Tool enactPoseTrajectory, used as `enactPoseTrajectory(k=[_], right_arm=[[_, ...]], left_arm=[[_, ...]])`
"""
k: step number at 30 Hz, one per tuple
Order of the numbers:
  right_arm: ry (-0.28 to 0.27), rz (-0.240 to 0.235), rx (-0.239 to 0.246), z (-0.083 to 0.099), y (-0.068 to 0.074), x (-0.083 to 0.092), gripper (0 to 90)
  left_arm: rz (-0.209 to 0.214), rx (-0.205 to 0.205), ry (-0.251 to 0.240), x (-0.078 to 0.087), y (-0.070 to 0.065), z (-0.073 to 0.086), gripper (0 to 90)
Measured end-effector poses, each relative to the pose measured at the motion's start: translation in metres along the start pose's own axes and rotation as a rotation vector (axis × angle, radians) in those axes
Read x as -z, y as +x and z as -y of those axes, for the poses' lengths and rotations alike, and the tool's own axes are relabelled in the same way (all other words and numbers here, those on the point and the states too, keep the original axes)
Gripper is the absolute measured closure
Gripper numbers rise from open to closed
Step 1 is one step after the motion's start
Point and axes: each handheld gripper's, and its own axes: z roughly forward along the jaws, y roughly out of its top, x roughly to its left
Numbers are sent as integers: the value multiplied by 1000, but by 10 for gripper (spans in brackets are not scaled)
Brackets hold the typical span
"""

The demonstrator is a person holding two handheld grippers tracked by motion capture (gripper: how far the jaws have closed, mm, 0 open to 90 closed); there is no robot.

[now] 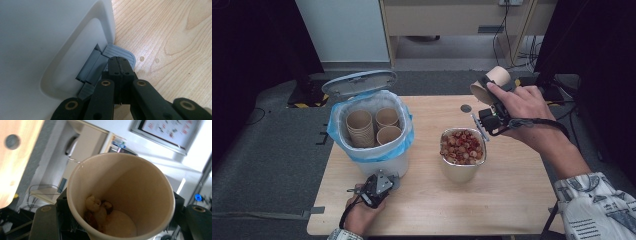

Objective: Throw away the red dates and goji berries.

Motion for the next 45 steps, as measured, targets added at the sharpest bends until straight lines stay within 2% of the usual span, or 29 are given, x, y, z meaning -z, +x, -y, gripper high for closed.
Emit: enactPoseTrajectory(k=[2, 4, 5, 7, 8, 9, 10, 11, 12, 13, 15, 16, 18, 19, 20, 23, 24, 27, 28, 29, 31, 32, 33, 34, 35, 38, 43, 45], right_arm=[[-3, -12, 15, -2, 3, 0, 321], [-31, -72, 107, -11, 15, -1, 321], [-33, -74, 118, -13, 18, -1, 321], [-23, -27, 36, -9, 12, 0, 323], [-24, -21, 16, -9, 11, 0, 324], [-35, -47, 40, -12, 15, -1, 324], [-51, -84, 100, -19, 23, -2, 324], [-59, -89, 104, -21, 25, -2, 324], [-53, -69, 72, -18, 19, -1, 324], [-38, -28, 27, -13, 11, 2, 324], [-18, 15, -24, -7, 2, 3, 325], [-20, -12, 4, -10, 9, 0, 325], [-47, -109, 102, -24, 34, -7, 325], [-64, -130, 127, -28, 40, -9, 325], [-60, -139, 136, -28, 41, -9, 325], [-19, -54, 74, -15, 18, -1, 325], [-19, -55, 76, -16, 17, -1, 325], [-53, -143, 171, -29, 41, -8, 325], [-54, -148, 174, -30, 44, -8, 325], [-52, -125, 154, -27, 35, -6, 325], [-26, -75, 70, -21, 23, -2, 325], [-32, -89, 68, -21, 24, -1, 325], [-46, -115, 109, -24, 29, -3, 325], [-56, -137, 123, -27, 35, -4, 325], [-59, -141, 114, -27, 37, -5, 325], [-49, -117, 10, -20, 31, -7, 325], [-69, -108, -78, -17, 19, -9, 324], [-73, -97, -87, -15, 17, -12, 323]], left_arm=[[2, 2, 1, 0, 0, 0, 897], [1, 1, 0, 0, 0, 0, 897], [2, 2, 2, 0, 0, 0, 897], [2, 3, 1, 0, 0, 0, 897], [2, 2, 1, 0, 0, 0, 897], [1, 1, 0, 0, 0, 0, 897], [2, 2, 0, 0, 0, 0, 897], [2, 3, 1, 0, 0, 0, 897], [4, 1, 2, 0, 1, 0, 897], [4, 2, 2, 0, 1, 0, 897], [3, 1, 3, 0, 1, 0, 897], [3, 0, 3, 0, 0, 0, 897], [4, 1, 2, 0, 1, 0, 897], [1, 0, -1, 0, 0, 0, 897], [1, 0, -1, 0, 0, 0, 896], [4, 3, 2, 0, 1, 0, 897], [5, 4, 2, 0, 1, 0, 897], [5, 2, 2, 0, 1, 0, 897], [4, 4, 2, 0, 0, 0, 897], [4, 3, 1, 0, 0, 0, 897], [5, 4, 2, 0, 1, 0, 896], [4, 2, 2, 0, 1, 0, 897], [5, 3, 2, 0, 1, 0, 896], [7, 3, 1, 0, 1, 0, 896], [7, 4, 1, 0, 1, 0, 896], [7, 4, 0, 0, 1, 0, 896], [7, 3, 1, 0, 1, 0, 897], [7, 3, 0, 0, 1, 0, 897]])
